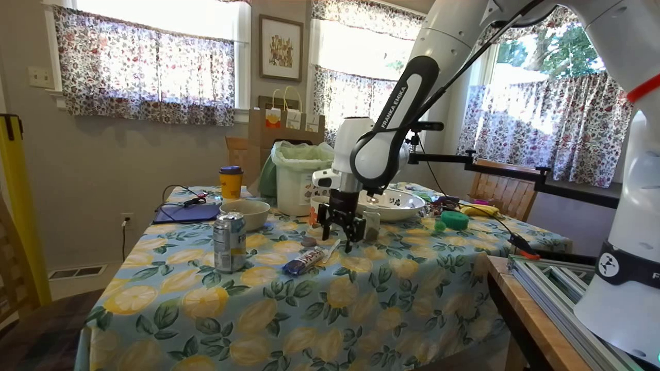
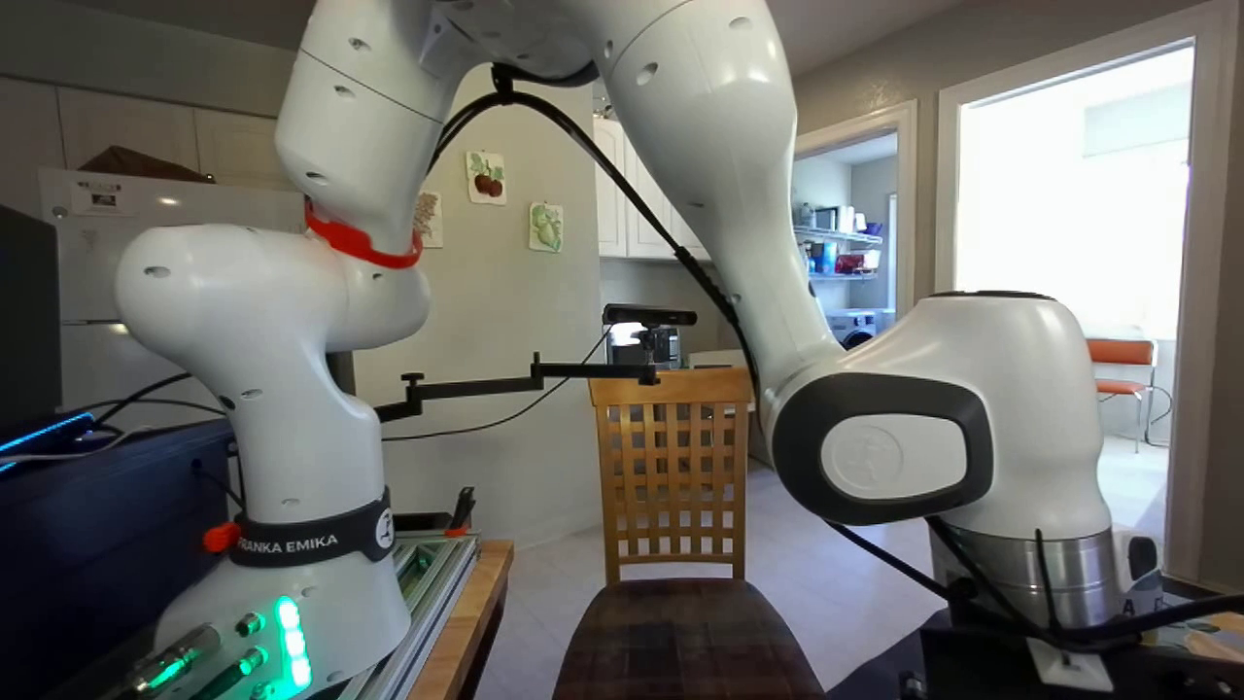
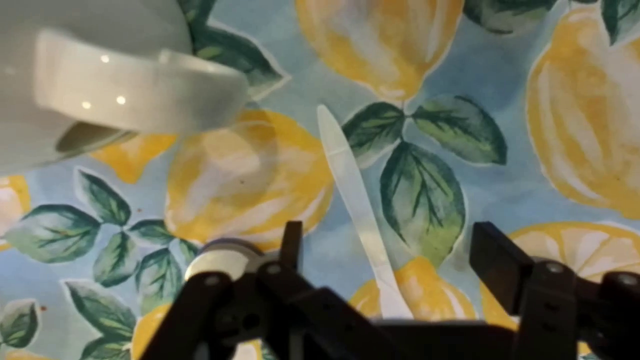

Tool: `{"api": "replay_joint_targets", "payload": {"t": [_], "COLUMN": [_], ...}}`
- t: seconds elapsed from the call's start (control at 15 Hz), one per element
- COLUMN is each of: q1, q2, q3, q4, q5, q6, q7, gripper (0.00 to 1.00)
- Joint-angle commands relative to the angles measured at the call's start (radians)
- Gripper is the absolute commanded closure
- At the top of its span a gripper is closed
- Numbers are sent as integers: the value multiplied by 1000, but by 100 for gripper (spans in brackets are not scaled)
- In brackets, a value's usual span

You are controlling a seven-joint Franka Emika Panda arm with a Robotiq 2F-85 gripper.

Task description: Cut the snack with the plastic knife

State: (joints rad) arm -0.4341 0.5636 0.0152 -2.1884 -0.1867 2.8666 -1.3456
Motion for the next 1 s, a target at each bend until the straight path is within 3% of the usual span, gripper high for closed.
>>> {"api": "replay_joint_targets", "payload": {"t": [0.0, 0.07, 0.13, 0.2, 0.33, 0.4, 0.53, 0.67, 0.87, 0.93], "q1": [-20, -18, -17, -16, -14, -11, -8, -5, -2, -2], "q2": [29, 31, 33, 37, 44, 47, 54, 60, 65, 66], "q3": [9, 7, 4, 2, -2, -5, -10, -13, -13, -13], "q4": [60, 68, 78, 87, 106, 113, 125, 138, 149, 152], "q5": [-1, 0, 0, 0, 1, 2, 2, 2, 1, 1], "q6": [-57, -68, -82, -98, -128, -142, -158, -171, -180, -183], "q7": [-70, -75, -79, -85, -96, -100, -106, -109, -114, -117], "gripper": [22, 30, 26, 34, 35, 43, 36, 38, 54, 69]}}
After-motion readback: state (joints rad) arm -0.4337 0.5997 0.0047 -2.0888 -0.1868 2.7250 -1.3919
